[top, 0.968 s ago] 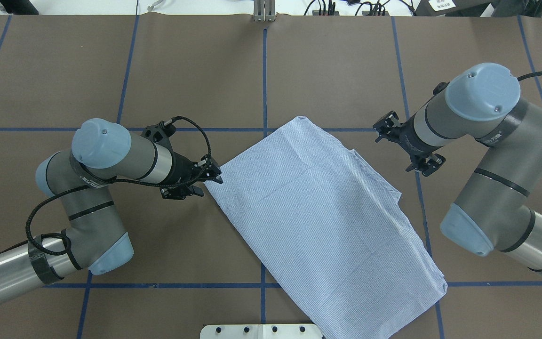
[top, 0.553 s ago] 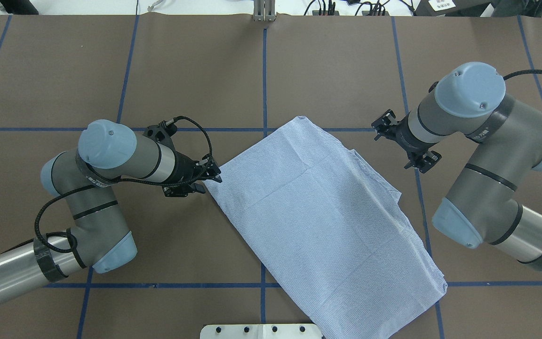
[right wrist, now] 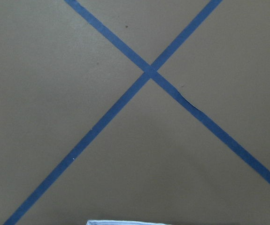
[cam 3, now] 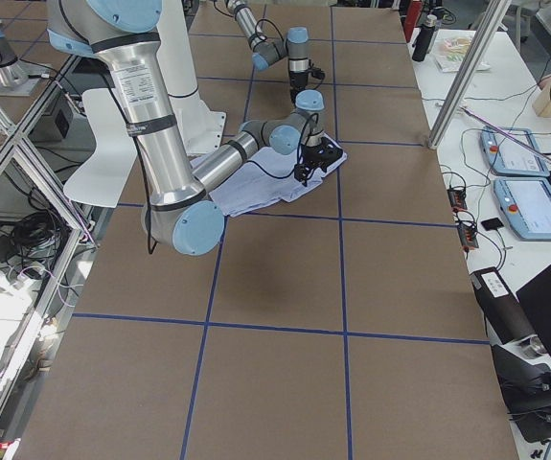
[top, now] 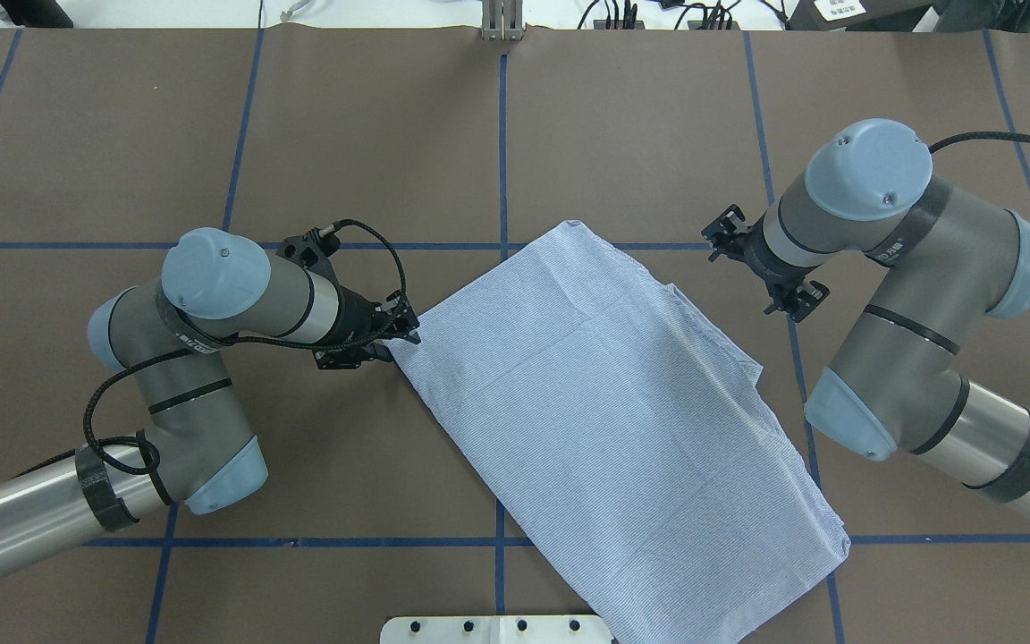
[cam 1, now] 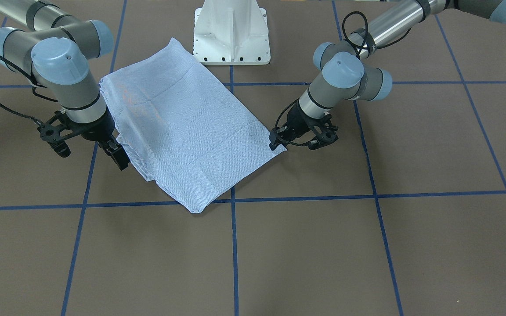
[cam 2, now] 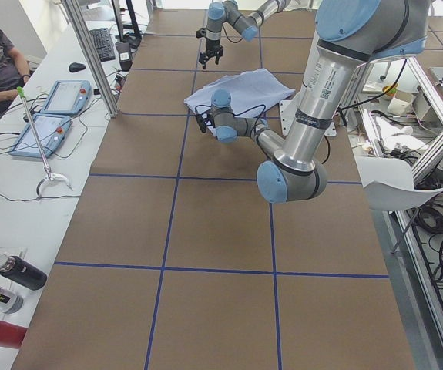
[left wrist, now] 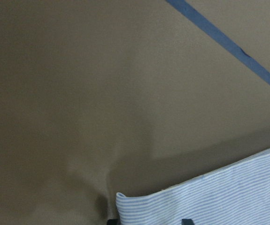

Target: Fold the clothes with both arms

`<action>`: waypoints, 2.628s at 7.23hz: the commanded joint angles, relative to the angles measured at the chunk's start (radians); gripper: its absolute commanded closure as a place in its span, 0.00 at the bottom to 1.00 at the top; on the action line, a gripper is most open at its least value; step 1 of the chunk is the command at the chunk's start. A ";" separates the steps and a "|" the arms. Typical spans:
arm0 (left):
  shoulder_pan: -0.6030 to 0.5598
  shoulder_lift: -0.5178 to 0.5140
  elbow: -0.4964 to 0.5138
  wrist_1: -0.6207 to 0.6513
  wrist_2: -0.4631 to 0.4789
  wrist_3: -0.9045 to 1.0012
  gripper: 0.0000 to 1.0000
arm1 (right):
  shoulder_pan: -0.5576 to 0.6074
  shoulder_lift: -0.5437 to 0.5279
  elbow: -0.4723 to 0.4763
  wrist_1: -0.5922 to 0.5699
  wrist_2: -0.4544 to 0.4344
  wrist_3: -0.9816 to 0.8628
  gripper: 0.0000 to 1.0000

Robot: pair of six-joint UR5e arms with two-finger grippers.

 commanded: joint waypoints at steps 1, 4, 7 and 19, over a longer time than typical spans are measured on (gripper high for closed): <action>-0.001 0.000 0.007 0.001 0.004 0.001 0.64 | 0.000 0.012 -0.008 0.000 -0.001 0.001 0.00; -0.040 0.003 0.004 0.001 0.014 0.023 1.00 | 0.000 0.043 -0.041 0.000 -0.001 0.012 0.00; -0.153 -0.065 0.109 -0.002 0.076 0.227 1.00 | 0.000 0.043 -0.050 0.000 -0.001 0.011 0.00; -0.293 -0.240 0.328 -0.193 0.012 0.358 0.23 | -0.388 0.060 0.084 0.020 -0.226 0.491 0.00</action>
